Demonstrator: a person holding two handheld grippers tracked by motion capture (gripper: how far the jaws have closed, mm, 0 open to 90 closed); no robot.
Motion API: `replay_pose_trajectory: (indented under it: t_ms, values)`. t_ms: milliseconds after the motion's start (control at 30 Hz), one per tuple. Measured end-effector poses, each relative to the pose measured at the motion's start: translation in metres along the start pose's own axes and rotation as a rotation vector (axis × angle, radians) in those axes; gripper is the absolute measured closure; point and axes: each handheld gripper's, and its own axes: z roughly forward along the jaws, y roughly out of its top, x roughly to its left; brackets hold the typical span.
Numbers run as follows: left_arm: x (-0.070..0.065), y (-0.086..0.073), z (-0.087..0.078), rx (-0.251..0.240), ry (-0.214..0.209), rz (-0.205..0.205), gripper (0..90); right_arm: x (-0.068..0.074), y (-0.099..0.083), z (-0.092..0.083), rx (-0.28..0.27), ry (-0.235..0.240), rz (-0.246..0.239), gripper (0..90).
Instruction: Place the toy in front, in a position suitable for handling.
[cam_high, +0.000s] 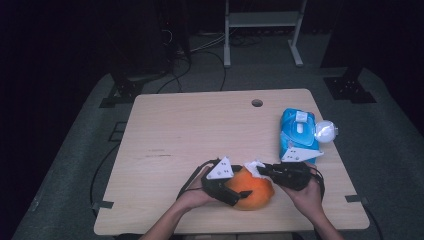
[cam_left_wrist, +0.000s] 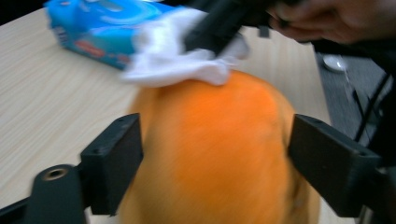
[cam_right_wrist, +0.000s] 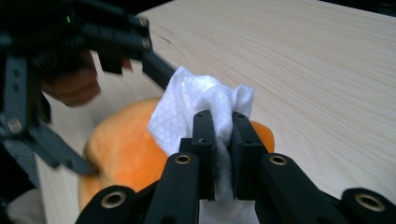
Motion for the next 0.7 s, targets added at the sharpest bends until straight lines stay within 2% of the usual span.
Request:
replay_pose_trajectory:
  t_ms: [67,133,233,333,433,533,700]
  values:
    - [0.003,-0.004,0.003,0.006,-0.014,-0.041,15.0,-0.005,-0.002,0.0,0.005,-0.007,0.013,81.3]
    - [-0.001,-0.005,0.006,0.008,-0.005,-0.032,19.7,-0.008,-0.003,0.0,0.006,0.0,0.038,81.3]
    - [-0.007,-0.002,0.01,0.022,0.01,-0.011,21.9,-0.001,0.0,0.001,0.002,-0.003,0.018,81.5]
    - [-0.013,0.001,0.013,0.035,0.026,0.026,23.0,0.011,0.005,0.004,-0.005,0.035,-0.009,81.4]
    - [-0.009,0.0,0.01,0.04,0.027,0.022,26.2,0.02,0.008,0.007,0.009,0.032,-0.062,81.2]
    - [0.002,-0.006,0.007,0.021,0.002,-0.02,28.2,0.013,0.005,0.005,0.009,0.03,-0.046,81.1]
    - [0.022,-0.017,0.001,-0.012,-0.026,-0.133,28.4,-0.004,-0.004,-0.002,0.023,0.01,-0.001,81.0]
